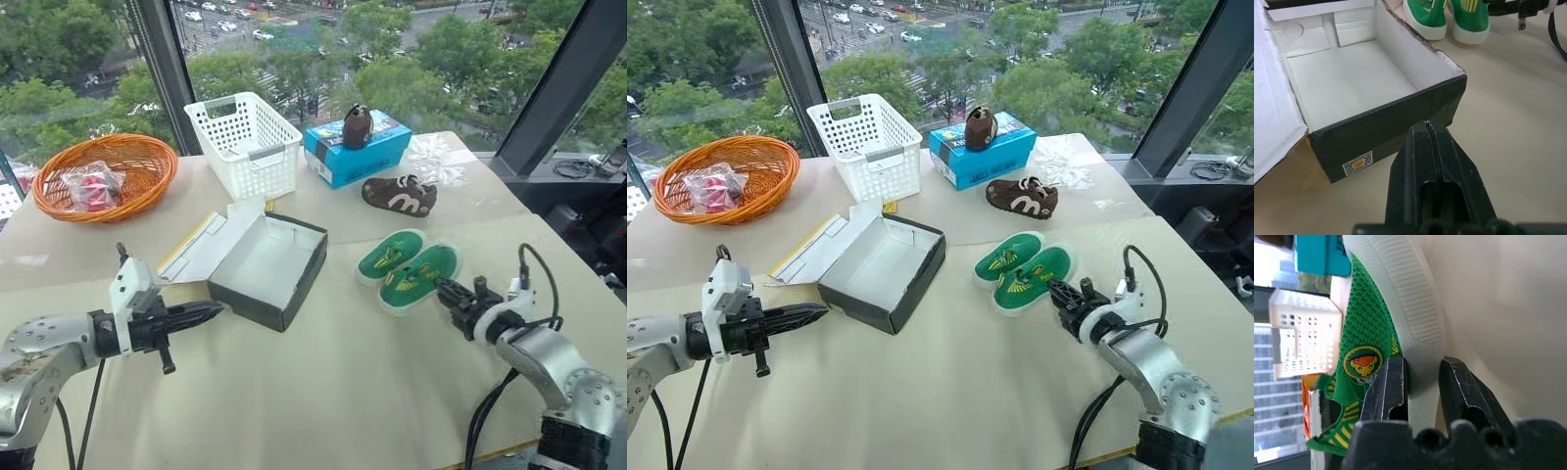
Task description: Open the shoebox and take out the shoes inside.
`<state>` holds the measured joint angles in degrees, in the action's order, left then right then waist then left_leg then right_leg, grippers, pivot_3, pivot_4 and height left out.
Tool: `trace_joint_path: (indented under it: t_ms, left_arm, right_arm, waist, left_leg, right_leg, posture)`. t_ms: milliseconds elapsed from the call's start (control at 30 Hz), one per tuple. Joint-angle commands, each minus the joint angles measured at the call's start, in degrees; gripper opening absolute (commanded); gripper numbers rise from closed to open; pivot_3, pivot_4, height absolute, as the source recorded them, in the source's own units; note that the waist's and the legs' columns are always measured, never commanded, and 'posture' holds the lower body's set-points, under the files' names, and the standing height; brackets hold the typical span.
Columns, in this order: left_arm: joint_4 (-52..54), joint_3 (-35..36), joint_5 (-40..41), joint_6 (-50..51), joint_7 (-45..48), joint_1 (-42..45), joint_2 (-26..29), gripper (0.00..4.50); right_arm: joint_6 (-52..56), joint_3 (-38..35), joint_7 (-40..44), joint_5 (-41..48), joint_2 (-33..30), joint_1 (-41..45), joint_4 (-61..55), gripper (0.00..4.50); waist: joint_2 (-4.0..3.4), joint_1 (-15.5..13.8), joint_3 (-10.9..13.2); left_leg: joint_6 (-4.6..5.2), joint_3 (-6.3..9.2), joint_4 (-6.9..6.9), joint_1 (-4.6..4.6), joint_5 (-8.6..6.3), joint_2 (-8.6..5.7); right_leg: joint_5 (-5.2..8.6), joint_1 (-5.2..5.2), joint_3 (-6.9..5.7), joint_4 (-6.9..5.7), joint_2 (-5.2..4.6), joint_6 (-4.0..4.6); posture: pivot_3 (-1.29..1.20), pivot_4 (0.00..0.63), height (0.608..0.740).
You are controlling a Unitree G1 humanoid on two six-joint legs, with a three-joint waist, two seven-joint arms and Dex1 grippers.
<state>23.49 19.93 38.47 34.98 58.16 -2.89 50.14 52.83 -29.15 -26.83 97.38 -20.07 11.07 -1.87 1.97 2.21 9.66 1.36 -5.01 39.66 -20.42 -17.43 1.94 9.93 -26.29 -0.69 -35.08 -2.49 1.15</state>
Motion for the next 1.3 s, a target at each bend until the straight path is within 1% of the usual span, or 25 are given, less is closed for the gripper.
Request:
trace_joint_path:
  t_ms: [33,200,367,433,533,567,700,867,933,1000,1033,1100,1133,1233,1267,1300]
  left_arm:
    - [2.2,2.3,0.8,-0.7,-0.5,-0.6,0.3,0.0]
    - [3.0,3.4,1.3,-0.4,-0.8,-1.7,0.3,0.0]
    - [2.8,3.2,1.2,-0.7,-1.1,-1.8,0.1,0.0]
    - [2.6,3.1,1.1,-0.9,-1.1,-1.6,0.0,0.0]
    - [2.3,3.0,1.0,-1.0,-1.1,-1.4,0.0,0.0]
    - [2.2,3.0,0.9,-1.1,-1.1,-1.4,0.0,0.0]
    - [2.0,3.9,0.6,-1.4,-1.2,-2.1,0.0,0.0]
    - [1.6,7.4,0.7,-2.0,-3.3,-4.0,-2.3,0.0]
    - [0.4,8.9,-0.3,-3.8,-6.1,-4.8,-5.4,0.0]
    - [-0.9,10.0,-2.0,-6.0,-9.4,-5.4,-8.6,0.0]
    - [-1.6,10.6,-2.8,-7.2,-11.1,-5.6,-10.1,0.0]
    - [-3.1,11.3,-5.5,-8.2,-17.2,-6.1,-13.6,0.0]
    - [-3.6,11.5,-6.4,-8.3,-19.2,-6.2,-14.6,0.0]
    - [-4.0,12.2,-8.7,-9.9,-25.1,-7.5,-19.0,0.0]
    - [-4.8,12.3,-10.4,-11.2,-27.8,-7.9,-20.9,0.0]
    - [-5.2,12.1,-11.6,-12.2,-29.2,-8.4,-22.2,0.0]
  right_arm:
    - [-1.3,1.5,3.7,-3.8,-1.5,1.2,1.4,0.97]
    - [-2.0,1.3,4.6,-5.3,-1.2,1.5,3.0,0.97]
    - [-3.0,0.2,6.4,-8.4,-2.3,0.8,4.0,2.44]
    - [-3.0,0.8,8.2,-11.2,-3.7,0.5,2.8,3.19]
    - [-2.7,1.0,10.1,-12.8,-4.8,-0.1,1.4,4.22]
    - [-2.3,0.3,10.7,-12.7,-5.7,-0.9,0.5,4.42]
    - [0.2,-2.0,15.0,-12.5,-11.4,-5.2,-3.5,4.42]
    - [4.3,-4.8,23.7,-12.3,-19.7,-12.6,-7.3,4.42]
    - [4.7,-6.3,27.2,-11.8,-21.9,-14.9,-9.6,4.42]
    - [3.6,-6.9,29.6,-13.5,-23.1,-16.3,-12.7,4.42]
    - [2.1,-6.3,30.4,-16.6,-23.7,-16.7,-15.2,4.42]
    - [-3.5,-0.1,30.7,-30.4,-25.7,-17.7,-24.5,4.42]
    - [-5.1,2.2,30.6,-35.0,-26.0,-18.0,-27.2,4.42]
    - [-14.1,15.7,24.4,-56.2,-23.8,-18.6,-33.6,4.42]
    - [-17.3,20.2,21.4,-64.2,-22.7,-19.2,-34.7,4.42]
    - [-19.6,23.4,19.6,-70.1,-22.1,-20.1,-35.0,4.42]
  waist:
    - [0.0,-0.1,0.0]
    - [0.06,0.2,0.0]
    - [0.06,-0.1,0.0]
    - [0.07,-0.2,0.0]
    - [0.11,-0.8,-0.1]
    - [0.14,-1.1,-0.1]
    - [0.12,-2.2,-0.1]
    - [0.09,-2.2,-0.1]
    - [0.06,-2.0,-0.1]
    - [0.0,-1.8,-0.2]
    - [0.0,-1.7,-0.2]
    - [-0.02,-1.5,-0.2]
    - [-0.01,-1.4,-0.2]
    - [0.18,-1.4,-0.3]
    - [0.19,-1.5,-0.3]
    - [0.19,-1.5,-0.3]
  left_leg:
    - [0.05,-0.01,0.01,-0.01,-0.03,-0.01]
    - [0.28,-0.33,0.05,-0.08,-0.17,-0.05]
    - [0.28,-0.34,0.09,0.12,-0.17,-0.07]
    - [0.28,-0.33,0.09,0.12,-0.17,-0.06]
    - [0.28,-0.34,0.09,0.16,-0.17,-0.1]
    - [0.29,-0.34,0.1,0.15,-0.17,-0.1]
    - [0.39,-0.33,0.09,0.11,-0.23,-0.16]
    - [0.51,-0.4,0.08,0.05,-0.39,-0.17]
    - [0.53,-0.44,0.05,0.06,-0.42,-0.15]
    - [0.54,-0.49,0.05,-0.07,-0.44,-0.16]
    - [0.54,-0.5,0.07,-0.1,-0.44,-0.15]
    - [0.53,-0.51,0.1,-0.08,-0.44,-0.14]
    - [0.53,-0.54,0.11,-0.04,-0.43,-0.14]
    - [0.42,-0.5,0.1,0.09,-0.37,-0.07]
    - [0.4,-0.47,0.11,0.12,-0.36,-0.05]
    - [0.36,-0.47,0.1,0.15,-0.35,-0.05]
  right_leg:
    - [0.0,0.0,0.01,0.04,-0.02,-0.05]
    - [-0.07,0.04,0.14,0.11,-0.06,-0.25]
    - [-0.07,0.05,0.14,0.07,-0.03,-0.27]
    - [-0.07,0.11,0.14,0.07,-0.01,-0.27]
    - [-0.08,0.1,0.14,0.1,-0.02,-0.27]
    - [-0.08,0.09,0.13,0.11,-0.02,-0.28]
    - [0.0,0.07,0.14,0.12,-0.08,-0.39]
    - [0.07,0.03,0.22,0.17,-0.08,-0.49]
    - [0.1,0.05,0.28,0.19,-0.06,-0.53]
    - [0.11,0.08,0.36,0.18,-0.07,-0.56]
    - [0.12,0.14,0.36,0.15,-0.05,-0.57]
    - [0.11,0.14,0.38,0.09,-0.04,-0.57]
    - [0.11,0.13,0.41,0.06,-0.04,-0.58]
    - [0.1,0.14,0.34,0.03,0.04,-0.59]
    - [0.1,0.12,0.3,0.0,0.03,-0.59]
    - [0.1,0.09,0.29,0.01,0.02,-0.59]
  posture:
    - [0.0,0.15,0.731]
    - [0.0,0.15,0.731]
    - [0.0,0.15,0.731]
    - [0.0,0.15,0.731]
    - [0.0,0.15,0.731]
    - [0.0,0.15,0.731]
    - [0.0,0.15,0.731]
    - [0.0,0.15,0.731]
    - [0.0,0.15,0.731]
    - [0.0,0.15,0.731]
    - [0.0,0.15,0.731]
    - [0.0,0.15,0.731]
    - [0.0,0.15,0.731]
    - [0.0,0.15,0.731]
    - [0.0,0.15,0.731]
    - [0.0,0.15,0.731]
